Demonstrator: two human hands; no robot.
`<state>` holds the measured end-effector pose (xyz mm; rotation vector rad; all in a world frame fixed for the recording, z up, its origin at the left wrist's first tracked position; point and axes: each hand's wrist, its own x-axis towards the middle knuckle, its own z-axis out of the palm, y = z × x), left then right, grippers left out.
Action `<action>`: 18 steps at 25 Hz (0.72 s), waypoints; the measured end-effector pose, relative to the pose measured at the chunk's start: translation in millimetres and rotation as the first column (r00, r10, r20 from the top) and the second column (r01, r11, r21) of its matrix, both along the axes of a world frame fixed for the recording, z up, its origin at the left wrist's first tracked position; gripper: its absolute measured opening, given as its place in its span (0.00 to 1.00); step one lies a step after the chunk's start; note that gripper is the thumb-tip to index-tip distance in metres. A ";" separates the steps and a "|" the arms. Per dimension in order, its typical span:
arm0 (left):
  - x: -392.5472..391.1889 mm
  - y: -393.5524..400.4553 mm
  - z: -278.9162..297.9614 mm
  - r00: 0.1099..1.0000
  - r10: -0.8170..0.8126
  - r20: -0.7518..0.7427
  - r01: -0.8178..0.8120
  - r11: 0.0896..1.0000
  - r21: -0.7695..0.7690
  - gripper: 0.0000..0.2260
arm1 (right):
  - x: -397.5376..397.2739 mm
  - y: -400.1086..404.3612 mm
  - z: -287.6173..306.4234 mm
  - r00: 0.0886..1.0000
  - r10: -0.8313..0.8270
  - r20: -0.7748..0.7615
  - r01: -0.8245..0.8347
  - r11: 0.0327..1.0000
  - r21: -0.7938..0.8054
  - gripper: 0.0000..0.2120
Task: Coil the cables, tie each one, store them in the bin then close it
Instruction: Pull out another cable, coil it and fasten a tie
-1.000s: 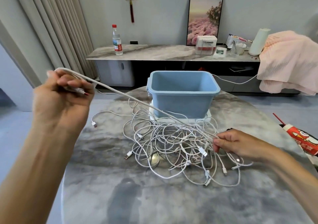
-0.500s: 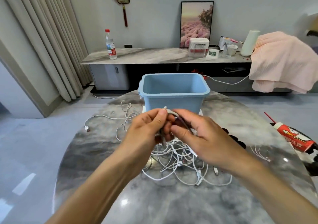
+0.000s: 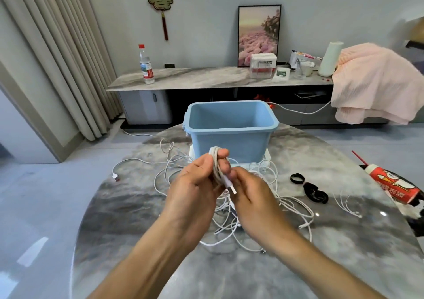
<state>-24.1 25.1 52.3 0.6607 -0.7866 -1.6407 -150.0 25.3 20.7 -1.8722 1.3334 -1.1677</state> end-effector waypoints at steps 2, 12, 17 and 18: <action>-3.8 -2.4 -5.9 0.992 0.119 0.050 -0.117 0.992 -0.043 0.12 | 13.4 9.2 0.5 0.994 0.014 -0.107 -0.008 0.998 0.056 0.16; 1.4 -6.1 -11.2 0.593 0.511 0.622 -0.066 0.801 -0.595 0.11 | 3.9 35.1 52.7 0.888 0.113 -0.445 -0.084 0.993 0.085 0.08; 5.5 1.2 4.1 0.666 0.180 0.724 0.265 0.850 -0.455 0.18 | -50.0 11.1 79.0 0.918 0.031 -0.396 -0.116 0.974 -0.195 0.10; 5.5 2.3 5.0 0.666 0.123 0.736 0.295 0.863 -0.411 0.20 | -55.9 7.9 77.3 0.932 -0.005 -0.362 -0.087 0.968 -0.236 0.14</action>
